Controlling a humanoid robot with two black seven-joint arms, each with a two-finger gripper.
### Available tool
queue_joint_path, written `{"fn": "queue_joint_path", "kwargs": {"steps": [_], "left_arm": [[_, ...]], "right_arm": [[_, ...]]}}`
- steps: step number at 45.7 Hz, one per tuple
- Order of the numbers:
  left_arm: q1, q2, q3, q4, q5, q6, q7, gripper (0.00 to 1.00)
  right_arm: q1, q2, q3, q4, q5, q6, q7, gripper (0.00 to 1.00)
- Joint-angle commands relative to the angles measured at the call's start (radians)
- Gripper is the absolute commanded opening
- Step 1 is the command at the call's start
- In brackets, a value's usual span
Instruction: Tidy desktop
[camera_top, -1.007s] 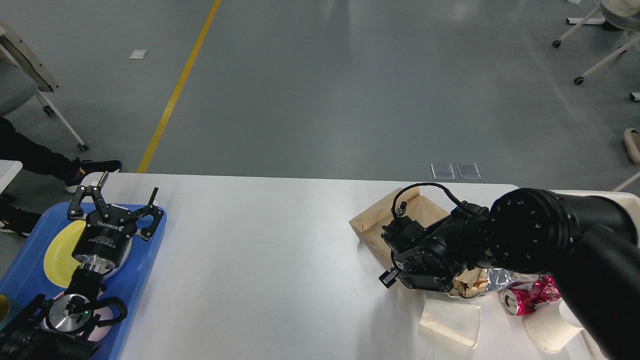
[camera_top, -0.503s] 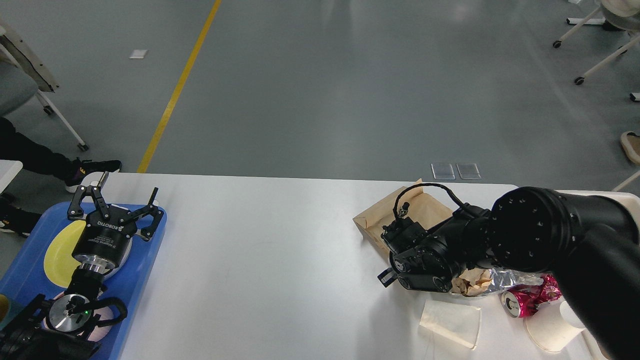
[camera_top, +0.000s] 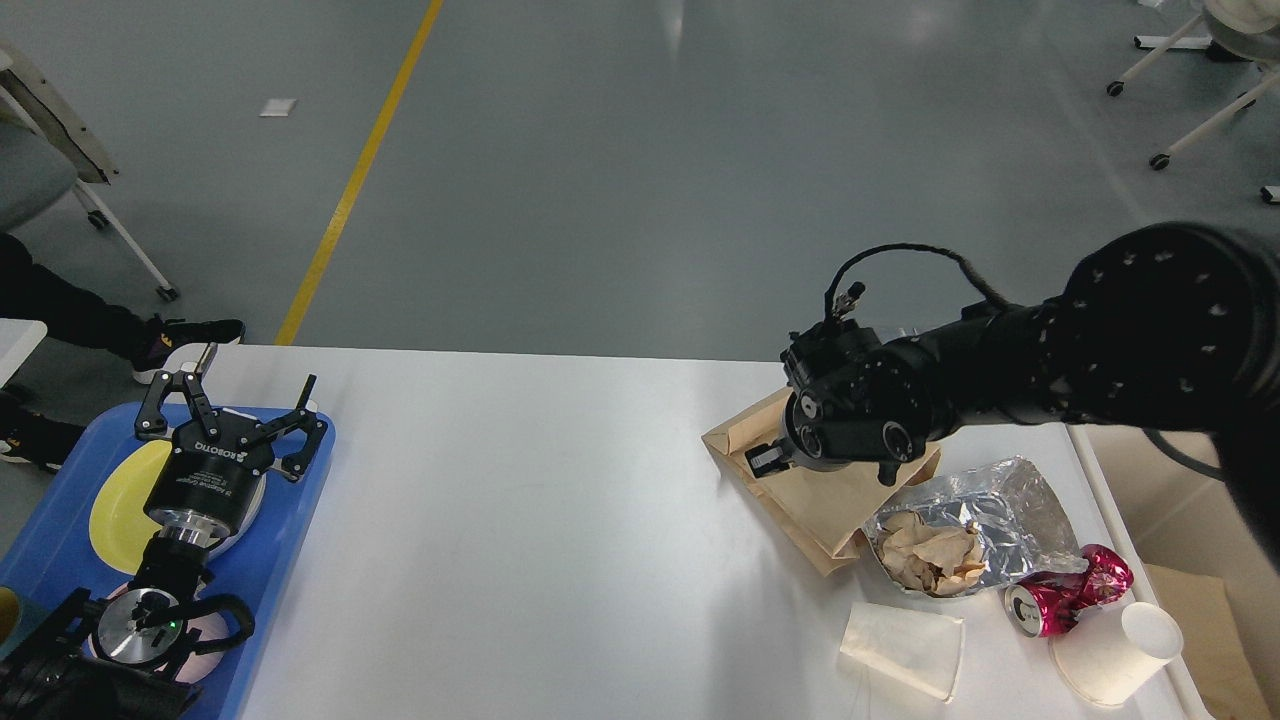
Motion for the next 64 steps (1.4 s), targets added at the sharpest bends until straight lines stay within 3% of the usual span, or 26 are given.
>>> {"fn": "queue_joint_path", "kwargs": {"steps": [1, 6, 10, 29, 43, 51, 57, 64], "left_arm": [[0.000, 0.000, 0.000, 0.000, 0.000, 0.000, 0.000, 0.97], [0.000, 0.000, 0.000, 0.000, 0.000, 0.000, 0.000, 0.97], [0.000, 0.000, 0.000, 0.000, 0.000, 0.000, 0.000, 0.97], [0.000, 0.000, 0.000, 0.000, 0.000, 0.000, 0.000, 0.97], [0.000, 0.000, 0.000, 0.000, 0.000, 0.000, 0.000, 0.97], [0.000, 0.000, 0.000, 0.000, 0.000, 0.000, 0.000, 0.97], [0.000, 0.000, 0.000, 0.000, 0.000, 0.000, 0.000, 0.97], [0.000, 0.000, 0.000, 0.000, 0.000, 0.000, 0.000, 0.97]], "right_arm": [[0.192, -0.074, -0.006, 0.077, 0.149, 0.199, -0.001, 1.00], [0.357, -0.103, -0.005, 0.094, 0.205, 0.504, -0.002, 1.00], [0.468, -0.141, -0.006, 0.114, 0.238, 0.646, -0.007, 1.00], [0.833, -0.198, -0.141, 0.183, 0.471, 0.646, -0.002, 1.00], [0.829, -0.203, -0.186, 0.217, 0.487, 0.646, -0.004, 1.00], [0.683, -0.264, -0.216, 0.205, 0.475, 0.646, -0.008, 1.00], [0.466, -0.325, -0.219, 0.174, 0.481, 0.390, -0.008, 1.00], [0.122, -0.349, -0.172, 0.027, 0.493, 0.079, -0.005, 1.00]]}}
